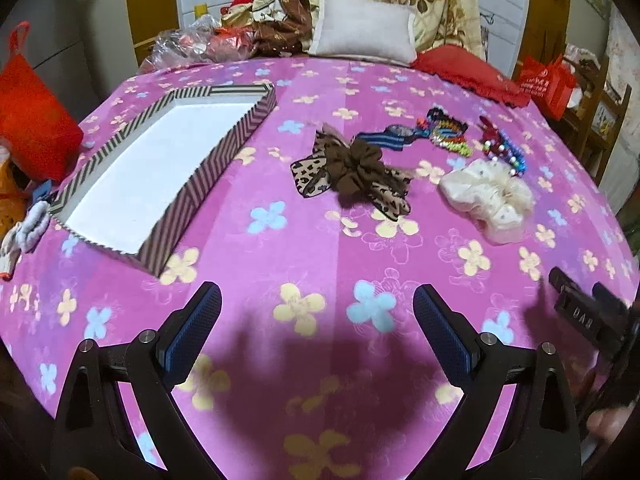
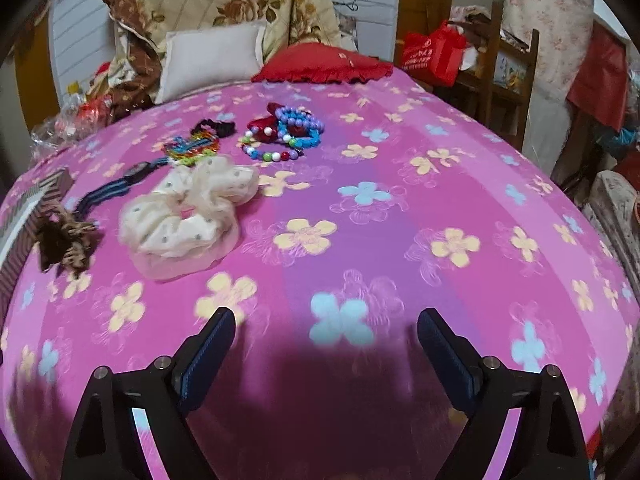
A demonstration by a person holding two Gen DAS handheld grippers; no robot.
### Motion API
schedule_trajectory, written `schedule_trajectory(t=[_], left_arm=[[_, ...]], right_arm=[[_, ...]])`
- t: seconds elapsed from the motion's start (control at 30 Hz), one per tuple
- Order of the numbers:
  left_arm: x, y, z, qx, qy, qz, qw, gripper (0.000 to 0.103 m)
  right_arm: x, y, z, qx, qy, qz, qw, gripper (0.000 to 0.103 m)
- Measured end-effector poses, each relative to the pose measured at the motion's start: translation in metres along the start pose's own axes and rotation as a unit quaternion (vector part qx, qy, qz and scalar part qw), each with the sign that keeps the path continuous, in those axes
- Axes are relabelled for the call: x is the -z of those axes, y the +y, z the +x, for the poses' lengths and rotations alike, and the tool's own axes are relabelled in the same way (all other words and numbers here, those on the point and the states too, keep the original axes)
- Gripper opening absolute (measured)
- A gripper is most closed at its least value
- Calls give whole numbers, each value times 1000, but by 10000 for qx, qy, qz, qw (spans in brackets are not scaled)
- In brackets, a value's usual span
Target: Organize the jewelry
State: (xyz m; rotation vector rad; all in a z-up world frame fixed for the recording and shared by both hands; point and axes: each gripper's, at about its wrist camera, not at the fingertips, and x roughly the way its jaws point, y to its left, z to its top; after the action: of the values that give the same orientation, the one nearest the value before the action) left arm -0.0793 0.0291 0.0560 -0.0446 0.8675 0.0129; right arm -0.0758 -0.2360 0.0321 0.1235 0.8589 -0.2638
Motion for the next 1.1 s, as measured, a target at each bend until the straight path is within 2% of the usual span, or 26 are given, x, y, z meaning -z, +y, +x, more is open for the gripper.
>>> schedule_trajectory(t=[0.2, 0.33, 0.63, 1.1], left_arm=[[3, -9, -19, -5, -76, 90, 9999, 97], [5, -14, -32, -43, -126, 173, 9998, 97], [9, -16, -57, -228, -385, 359, 9984, 97], [14, -8, -55, -235, -197, 342, 9989, 97]], right_arm=[[8, 3, -32, -406, 3, 87, 9991, 88], [10, 10, -51, -485, -81, -41, 9988, 88], [13, 21, -76, -446, -245, -300, 9983, 88], [18, 25, -77, -379, -124, -333, 9987, 88]])
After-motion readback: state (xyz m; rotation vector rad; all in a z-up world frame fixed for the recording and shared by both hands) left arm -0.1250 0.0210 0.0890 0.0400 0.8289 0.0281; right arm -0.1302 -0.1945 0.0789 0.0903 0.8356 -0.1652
